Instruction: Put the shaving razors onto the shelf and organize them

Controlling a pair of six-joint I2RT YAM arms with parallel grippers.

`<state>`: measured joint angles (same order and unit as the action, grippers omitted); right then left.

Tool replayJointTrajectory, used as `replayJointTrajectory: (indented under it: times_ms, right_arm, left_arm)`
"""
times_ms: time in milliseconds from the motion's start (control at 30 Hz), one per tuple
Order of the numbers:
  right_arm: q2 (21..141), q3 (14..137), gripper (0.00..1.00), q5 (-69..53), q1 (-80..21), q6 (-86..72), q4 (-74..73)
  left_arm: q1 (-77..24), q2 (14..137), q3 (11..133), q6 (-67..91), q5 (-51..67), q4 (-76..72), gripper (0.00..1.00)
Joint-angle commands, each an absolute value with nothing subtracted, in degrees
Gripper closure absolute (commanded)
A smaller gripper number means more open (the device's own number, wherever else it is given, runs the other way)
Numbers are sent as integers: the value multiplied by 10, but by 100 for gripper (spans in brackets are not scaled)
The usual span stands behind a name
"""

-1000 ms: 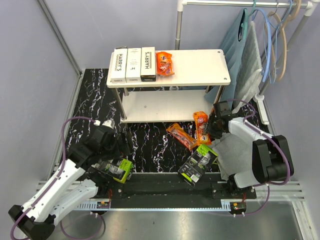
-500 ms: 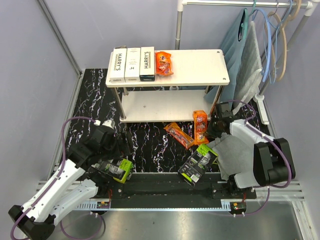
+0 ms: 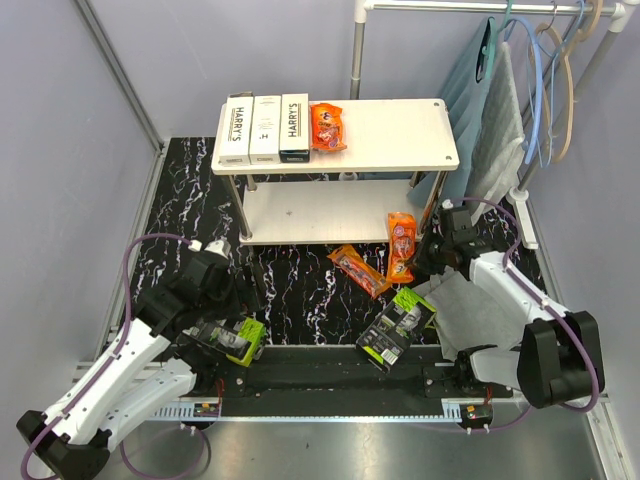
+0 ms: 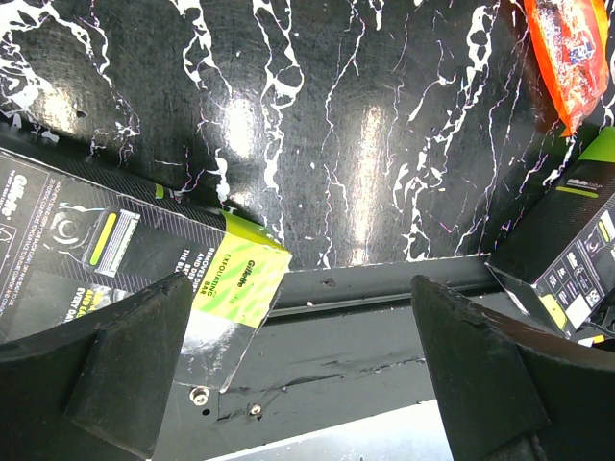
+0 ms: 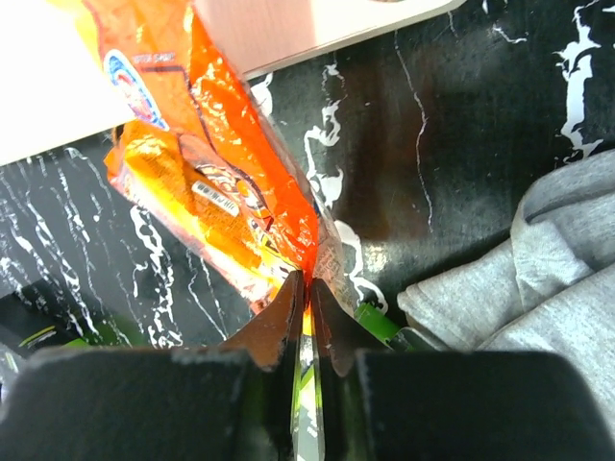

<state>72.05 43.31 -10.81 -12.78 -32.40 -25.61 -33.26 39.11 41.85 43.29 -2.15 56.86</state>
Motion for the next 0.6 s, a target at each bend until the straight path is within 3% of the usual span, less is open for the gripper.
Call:
replayJointTrajectory:
  times_ms: [0,567]
  right_arm:
    - [682,427,91,-127,-133,-323,-257]
    - [521,374,95,-170,-133,-347,-345]
  left_arm:
    - [-331,393,417,423,-12,545,1]
    - [-331,388,416,425,-11,544,1]
